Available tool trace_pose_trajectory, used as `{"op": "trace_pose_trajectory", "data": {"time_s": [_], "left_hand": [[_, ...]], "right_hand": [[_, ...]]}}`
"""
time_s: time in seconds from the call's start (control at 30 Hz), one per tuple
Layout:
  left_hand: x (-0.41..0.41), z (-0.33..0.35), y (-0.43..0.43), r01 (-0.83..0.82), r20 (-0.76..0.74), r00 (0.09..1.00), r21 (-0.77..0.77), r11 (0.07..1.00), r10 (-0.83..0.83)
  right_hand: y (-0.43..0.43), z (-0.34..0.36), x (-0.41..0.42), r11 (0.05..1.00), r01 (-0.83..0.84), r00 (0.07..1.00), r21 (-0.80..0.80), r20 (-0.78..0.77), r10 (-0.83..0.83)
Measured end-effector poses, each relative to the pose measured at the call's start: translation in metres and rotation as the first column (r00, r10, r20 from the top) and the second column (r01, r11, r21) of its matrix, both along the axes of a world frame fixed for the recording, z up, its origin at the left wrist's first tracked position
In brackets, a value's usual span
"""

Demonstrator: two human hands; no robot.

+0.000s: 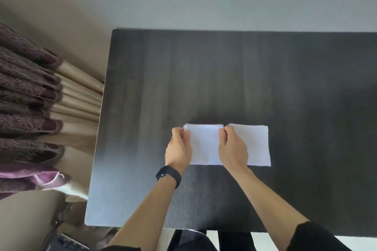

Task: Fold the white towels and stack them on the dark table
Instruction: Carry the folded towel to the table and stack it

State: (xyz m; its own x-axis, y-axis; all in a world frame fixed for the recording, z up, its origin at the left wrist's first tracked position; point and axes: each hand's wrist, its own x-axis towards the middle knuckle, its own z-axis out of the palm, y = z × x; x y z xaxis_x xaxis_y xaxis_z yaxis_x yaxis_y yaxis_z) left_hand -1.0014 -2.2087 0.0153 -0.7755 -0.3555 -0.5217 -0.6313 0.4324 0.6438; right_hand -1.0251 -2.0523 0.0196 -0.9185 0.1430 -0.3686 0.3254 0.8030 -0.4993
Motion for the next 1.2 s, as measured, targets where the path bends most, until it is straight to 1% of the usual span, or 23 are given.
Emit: {"op": "trace_pose_trajectory", "data": {"time_s": [0.1, 0.23, 0.3, 0.33, 0.37, 0.43, 0.47, 0.53, 0.6, 0.63, 0.67, 0.77, 0.87, 1.03, 1.2], "left_hand": [[-0.003, -0.004, -0.002, 0.014, 0.007, 1.000, -0.043, 0.999, -0.014], [-0.001, -0.005, -0.005, 0.052, -0.017, 0.998, -0.107, 0.993, -0.055], [0.002, -0.003, -0.005, 0.060, -0.047, 0.997, -0.156, 0.986, -0.068], [0.005, -0.003, -0.005, 0.066, -0.080, 0.993, -0.199, 0.978, -0.083], [0.009, -0.002, -0.006, 0.081, -0.136, 0.984, -0.256, 0.963, -0.118], [0.017, -0.006, -0.007, 0.148, -0.257, 0.927, -0.423, 0.894, -0.275], [0.020, -0.009, -0.009, 0.189, -0.282, 0.886, -0.506, 0.841, -0.369], [0.022, -0.012, -0.009, 0.296, -0.253, 0.813, -0.596, 0.747, -0.525], [0.020, -0.013, -0.006, 0.411, -0.168, 0.765, -0.616, 0.672, -0.622], [0.018, -0.015, -0.005, 0.452, -0.126, 0.752, -0.617, 0.645, -0.647], [0.015, -0.017, -0.005, 0.478, -0.092, 0.747, -0.615, 0.627, -0.659], [0.009, -0.026, -0.007, 0.494, -0.039, 0.767, -0.603, 0.627, -0.641], [0.007, -0.034, -0.010, 0.507, -0.020, 0.765, -0.598, 0.621, -0.644], [0.008, -0.044, -0.014, 0.540, 0.007, 0.756, -0.572, 0.618, -0.655], [0.006, -0.050, -0.015, 0.556, 0.005, 0.752, -0.542, 0.630, -0.659]], "right_hand": [[-0.002, 0.000, -0.002, 0.999, -0.008, 1.000, 0.042, -0.005, 0.008], [-0.004, 0.000, -0.004, 0.998, 0.008, 1.000, 0.062, 0.028, -0.010], [-0.004, 0.004, 0.000, 0.995, -0.034, 0.999, 0.094, 0.010, 0.033], [-0.003, 0.008, 0.003, 0.988, -0.080, 0.997, 0.136, 0.002, 0.080], [-0.001, 0.012, 0.008, 0.974, -0.127, 0.992, 0.188, 0.011, 0.127], [0.007, 0.019, 0.017, 0.948, -0.176, 0.984, 0.265, 0.021, 0.177], [0.010, 0.022, 0.021, 0.945, -0.178, 0.983, 0.273, -0.003, 0.186], [0.013, 0.022, 0.025, 0.955, -0.176, 0.974, 0.238, -0.102, 0.204], [0.012, 0.015, 0.026, 0.952, -0.210, 0.945, 0.223, -0.204, 0.256], [0.009, 0.010, 0.025, 0.937, -0.240, 0.926, 0.255, -0.228, 0.300], [0.007, 0.005, 0.024, 0.912, -0.280, 0.911, 0.301, -0.215, 0.351], [-0.001, -0.009, 0.017, 0.826, -0.397, 0.884, 0.399, -0.074, 0.461], [-0.002, -0.023, 0.013, 0.803, -0.430, 0.880, 0.413, -0.009, 0.475], [-0.001, -0.037, 0.017, 0.788, -0.438, 0.871, 0.433, -0.013, 0.491], [-0.003, -0.042, 0.018, 0.795, -0.429, 0.876, 0.429, -0.017, 0.481]]}}
